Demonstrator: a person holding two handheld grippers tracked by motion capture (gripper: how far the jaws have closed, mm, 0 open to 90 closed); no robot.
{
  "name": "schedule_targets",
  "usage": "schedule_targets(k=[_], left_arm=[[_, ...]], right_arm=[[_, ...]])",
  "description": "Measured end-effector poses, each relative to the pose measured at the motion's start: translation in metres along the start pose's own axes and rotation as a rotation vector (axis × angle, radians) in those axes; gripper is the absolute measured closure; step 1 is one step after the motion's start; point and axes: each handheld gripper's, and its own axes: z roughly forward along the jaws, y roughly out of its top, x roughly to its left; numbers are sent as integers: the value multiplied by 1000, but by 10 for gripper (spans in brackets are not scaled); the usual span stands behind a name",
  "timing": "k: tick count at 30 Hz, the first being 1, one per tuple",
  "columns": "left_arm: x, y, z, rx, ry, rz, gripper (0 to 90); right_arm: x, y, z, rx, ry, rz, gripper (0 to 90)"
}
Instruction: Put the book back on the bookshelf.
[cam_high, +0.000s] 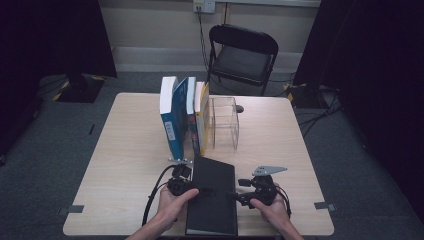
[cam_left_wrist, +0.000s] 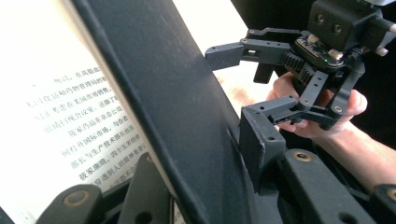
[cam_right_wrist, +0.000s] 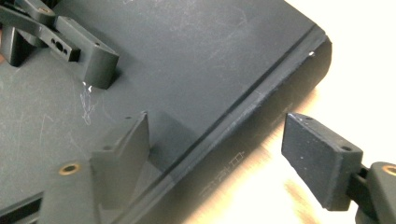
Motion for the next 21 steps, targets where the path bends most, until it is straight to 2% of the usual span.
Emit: schedule_targets(k=[5, 7, 11, 14, 17, 21], left_arm=[[-8, 1, -1, 1, 11, 41, 663], [-12, 1, -2, 2, 20, 70, 663], [-24, 0, -4, -6, 32, 141, 663], [-30, 0, -5, -7, 37, 178, 665], [-33, 0, -5, -9, 34, 195, 666], [-34, 0, -4, -4, 36, 195, 669]], right_arm=[[-5, 1, 0, -9, 36, 28, 196], [-9, 1, 1, -14, 64, 61, 168], [-14, 5, 0, -29, 105, 76, 158], [-16, 6, -3, -48, 129, 97, 136], [-19, 6, -5, -58, 150, 116, 133], [-28, 4, -2, -57, 203, 172, 127]])
